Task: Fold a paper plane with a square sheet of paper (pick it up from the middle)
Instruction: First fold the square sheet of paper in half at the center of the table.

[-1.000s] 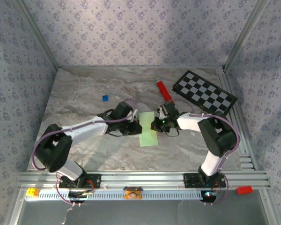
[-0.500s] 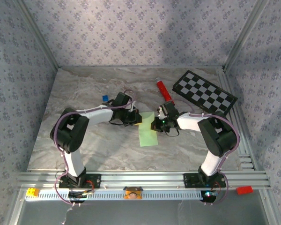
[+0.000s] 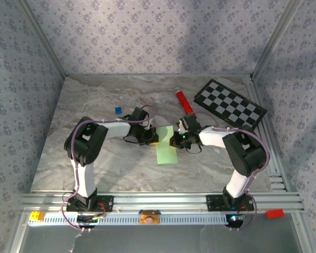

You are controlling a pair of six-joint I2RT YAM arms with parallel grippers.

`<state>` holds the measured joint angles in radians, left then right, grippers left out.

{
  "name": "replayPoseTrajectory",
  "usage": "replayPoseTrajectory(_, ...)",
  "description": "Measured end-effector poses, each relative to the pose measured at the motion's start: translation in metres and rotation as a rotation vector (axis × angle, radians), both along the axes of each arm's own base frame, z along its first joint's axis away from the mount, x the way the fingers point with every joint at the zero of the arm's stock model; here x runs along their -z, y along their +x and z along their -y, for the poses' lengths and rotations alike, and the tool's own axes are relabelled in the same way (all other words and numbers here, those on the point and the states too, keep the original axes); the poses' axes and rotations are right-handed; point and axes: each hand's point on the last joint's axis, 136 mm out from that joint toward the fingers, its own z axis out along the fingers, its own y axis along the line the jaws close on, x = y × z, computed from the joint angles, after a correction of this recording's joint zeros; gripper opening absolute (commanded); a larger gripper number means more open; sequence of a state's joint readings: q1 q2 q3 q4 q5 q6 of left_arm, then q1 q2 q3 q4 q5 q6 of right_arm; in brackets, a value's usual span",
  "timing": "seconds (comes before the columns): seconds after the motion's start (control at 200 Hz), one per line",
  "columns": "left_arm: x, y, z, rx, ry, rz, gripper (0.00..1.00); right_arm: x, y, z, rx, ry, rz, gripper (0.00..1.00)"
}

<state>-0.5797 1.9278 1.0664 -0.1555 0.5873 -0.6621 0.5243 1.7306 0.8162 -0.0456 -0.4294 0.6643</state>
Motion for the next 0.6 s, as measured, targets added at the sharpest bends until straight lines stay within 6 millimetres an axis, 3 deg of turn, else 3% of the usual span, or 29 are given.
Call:
replayPoseTrajectory(0.43,-0.024,0.021,0.006,0.007,-0.027,0.043,0.03,0.0,0.0,0.0,0.0,0.0,-0.001,0.0)
replayPoseTrajectory(0.6,-0.015,0.026,0.002,-0.003,-0.015,0.032,0.0,0.0,0.0,0.0,0.001,-0.007,0.0,0.0)
